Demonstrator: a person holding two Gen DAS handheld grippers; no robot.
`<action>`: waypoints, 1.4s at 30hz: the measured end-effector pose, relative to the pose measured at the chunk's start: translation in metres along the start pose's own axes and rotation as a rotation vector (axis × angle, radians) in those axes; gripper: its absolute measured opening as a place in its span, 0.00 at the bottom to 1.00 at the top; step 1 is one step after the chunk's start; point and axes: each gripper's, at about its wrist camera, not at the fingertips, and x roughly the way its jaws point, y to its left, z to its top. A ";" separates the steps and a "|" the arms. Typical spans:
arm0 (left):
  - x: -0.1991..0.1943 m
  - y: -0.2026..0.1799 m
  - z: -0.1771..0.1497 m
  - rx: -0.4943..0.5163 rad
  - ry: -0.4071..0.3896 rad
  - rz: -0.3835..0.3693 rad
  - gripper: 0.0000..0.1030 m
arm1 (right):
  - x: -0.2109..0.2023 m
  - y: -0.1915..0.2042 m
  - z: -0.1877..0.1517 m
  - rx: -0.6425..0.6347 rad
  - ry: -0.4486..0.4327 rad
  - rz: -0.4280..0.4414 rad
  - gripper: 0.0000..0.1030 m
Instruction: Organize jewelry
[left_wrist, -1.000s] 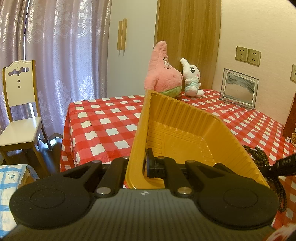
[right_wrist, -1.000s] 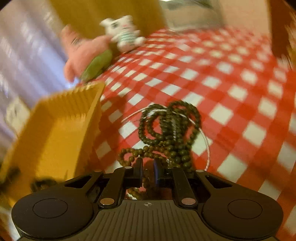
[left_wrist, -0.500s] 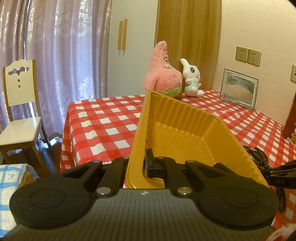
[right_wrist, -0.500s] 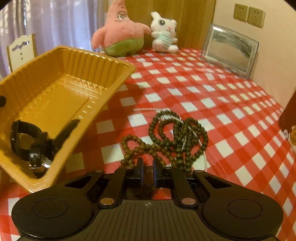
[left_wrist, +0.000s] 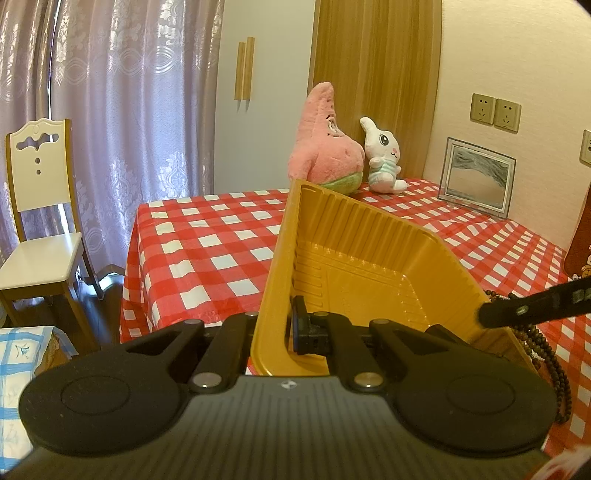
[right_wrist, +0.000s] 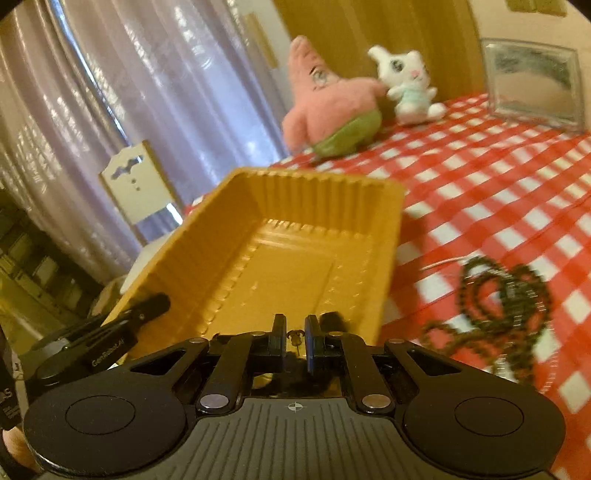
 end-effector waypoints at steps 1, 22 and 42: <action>0.000 0.000 0.000 0.000 0.001 0.000 0.05 | 0.004 0.003 -0.001 -0.003 0.005 0.001 0.10; 0.000 0.000 0.000 0.003 0.000 -0.002 0.05 | -0.106 -0.094 -0.001 0.171 -0.177 -0.217 0.52; 0.001 0.000 0.001 0.006 -0.002 -0.002 0.05 | -0.037 -0.064 -0.063 0.114 0.098 -0.244 0.42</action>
